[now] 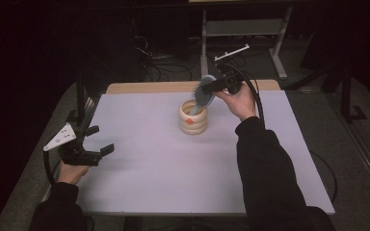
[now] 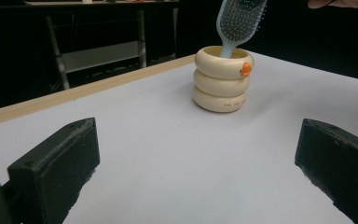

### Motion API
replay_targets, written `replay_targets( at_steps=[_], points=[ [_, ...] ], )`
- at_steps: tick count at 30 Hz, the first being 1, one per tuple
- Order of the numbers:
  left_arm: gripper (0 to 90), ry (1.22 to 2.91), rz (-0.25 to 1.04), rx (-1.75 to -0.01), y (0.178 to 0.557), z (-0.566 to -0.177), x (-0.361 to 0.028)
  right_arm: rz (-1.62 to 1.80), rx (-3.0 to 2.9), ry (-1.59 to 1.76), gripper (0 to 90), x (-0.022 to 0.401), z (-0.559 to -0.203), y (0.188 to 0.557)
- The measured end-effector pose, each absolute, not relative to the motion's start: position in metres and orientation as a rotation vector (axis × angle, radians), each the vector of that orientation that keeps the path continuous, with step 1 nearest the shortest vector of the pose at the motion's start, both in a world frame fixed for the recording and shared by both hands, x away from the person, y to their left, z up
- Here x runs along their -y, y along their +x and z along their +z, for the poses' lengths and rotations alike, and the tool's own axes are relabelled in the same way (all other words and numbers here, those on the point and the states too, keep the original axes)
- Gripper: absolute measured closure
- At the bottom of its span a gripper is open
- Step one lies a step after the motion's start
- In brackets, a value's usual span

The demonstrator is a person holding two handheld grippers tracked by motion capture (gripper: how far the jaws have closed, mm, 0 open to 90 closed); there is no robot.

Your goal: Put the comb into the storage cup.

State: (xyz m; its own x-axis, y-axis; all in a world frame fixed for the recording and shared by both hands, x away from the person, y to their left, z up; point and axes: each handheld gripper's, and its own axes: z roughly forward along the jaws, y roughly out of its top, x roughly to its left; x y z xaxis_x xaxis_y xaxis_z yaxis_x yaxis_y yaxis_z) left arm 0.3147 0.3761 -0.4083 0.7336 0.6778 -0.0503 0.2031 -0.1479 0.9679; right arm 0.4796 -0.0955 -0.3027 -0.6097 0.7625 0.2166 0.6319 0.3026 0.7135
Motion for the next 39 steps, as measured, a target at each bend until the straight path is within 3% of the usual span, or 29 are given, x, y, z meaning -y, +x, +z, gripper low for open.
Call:
replay_targets(
  at_steps=[8, 14, 18, 20, 29, 31, 39],
  points=[
    [0.0, 1.716, 0.486, -0.717, 0.313, -0.413, -0.377, 1.219, -2.385, 1.321, 54.1, 0.093, -0.31, 0.481],
    [0.0, 1.734, 0.484, -0.723, 0.313, -0.417, -0.377, 1.24, -2.377, 1.377, 47.6, 0.095, -0.312, 0.482],
    [0.0, 1.737, 0.491, -0.721, 0.312, -0.417, -0.376, 1.263, -2.374, 1.357, 41.6, 0.096, -0.315, 0.481],
    [0.0, 1.742, 0.501, -0.716, 0.311, -0.417, -0.375, 1.274, -2.374, 1.363, 32.4, 0.098, -0.316, 0.481],
    [0.0, 1.747, 0.5, -0.709, 0.31, -0.417, -0.373, 1.235, -2.362, 1.353, 10.0, 0.108, -0.32, 0.477],
    [0.0, 1.743, 0.504, -0.704, 0.309, -0.417, -0.373, 1.245, -2.354, 1.354, 0.9, 0.111, -0.322, 0.476],
    [0.0, 1.739, 0.499, -0.704, 0.308, -0.417, -0.372, 1.277, -2.357, 1.273, 0.0, 0.121, -0.323, 0.468]
  ],
)
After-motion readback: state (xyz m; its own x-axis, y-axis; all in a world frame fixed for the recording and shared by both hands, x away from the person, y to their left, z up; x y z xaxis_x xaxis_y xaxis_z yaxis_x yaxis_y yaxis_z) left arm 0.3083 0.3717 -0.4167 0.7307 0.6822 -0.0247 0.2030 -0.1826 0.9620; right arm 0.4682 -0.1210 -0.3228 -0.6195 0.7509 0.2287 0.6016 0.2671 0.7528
